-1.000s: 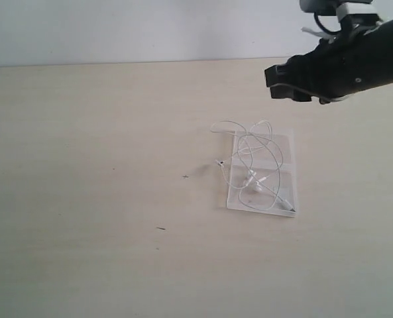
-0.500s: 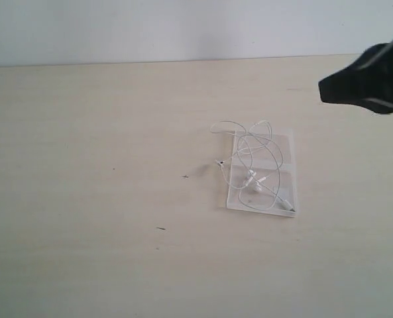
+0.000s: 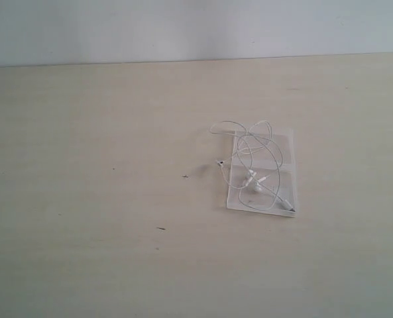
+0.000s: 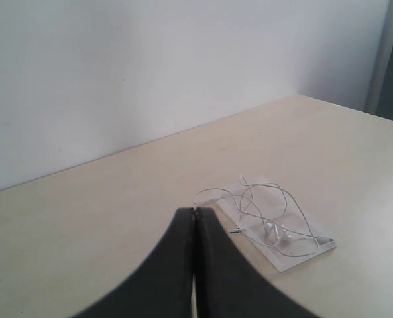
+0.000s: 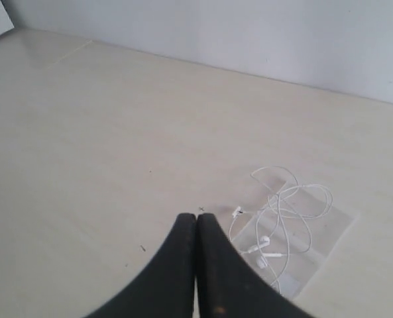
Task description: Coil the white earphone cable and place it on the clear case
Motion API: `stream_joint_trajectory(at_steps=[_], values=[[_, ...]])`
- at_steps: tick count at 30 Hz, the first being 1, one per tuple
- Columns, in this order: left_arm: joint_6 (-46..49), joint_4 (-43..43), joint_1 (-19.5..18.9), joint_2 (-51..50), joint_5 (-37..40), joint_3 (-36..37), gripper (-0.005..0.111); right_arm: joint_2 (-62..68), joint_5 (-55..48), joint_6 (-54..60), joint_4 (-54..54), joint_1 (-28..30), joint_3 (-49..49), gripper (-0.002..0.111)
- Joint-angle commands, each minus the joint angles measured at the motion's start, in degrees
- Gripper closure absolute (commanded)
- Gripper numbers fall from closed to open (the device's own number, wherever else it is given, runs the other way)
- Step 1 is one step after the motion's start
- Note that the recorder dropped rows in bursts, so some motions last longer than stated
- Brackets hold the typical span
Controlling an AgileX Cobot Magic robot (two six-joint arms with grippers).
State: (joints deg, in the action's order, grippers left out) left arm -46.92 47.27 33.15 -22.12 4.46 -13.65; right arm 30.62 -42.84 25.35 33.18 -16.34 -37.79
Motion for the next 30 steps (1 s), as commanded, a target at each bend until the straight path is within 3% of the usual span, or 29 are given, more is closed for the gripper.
stream_joint_trajectory(at_steps=[1, 17, 27, 30], values=[[0.3, 0.2, 0.0, 0.3, -0.1, 0.3, 0.107, -2.6, -0.1, 0.0, 0.0, 0.0, 0.3, 0.108], [0.3, 0.2, 0.0, 0.3, -0.1, 0.3, 0.107, -7.5, -0.2, 0.0, 0.0, 0.0, 0.3, 0.108], [0.3, 0.2, 0.0, 0.3, -0.1, 0.3, 0.107, -21.2, 11.7, 2.1, -1.2, 0.3, 0.3, 0.108], [0.3, 0.2, 0.0, 0.3, -0.1, 0.3, 0.107, -23.8, 12.8, 3.0, -2.1, 2.9, 0.6, 0.108]])
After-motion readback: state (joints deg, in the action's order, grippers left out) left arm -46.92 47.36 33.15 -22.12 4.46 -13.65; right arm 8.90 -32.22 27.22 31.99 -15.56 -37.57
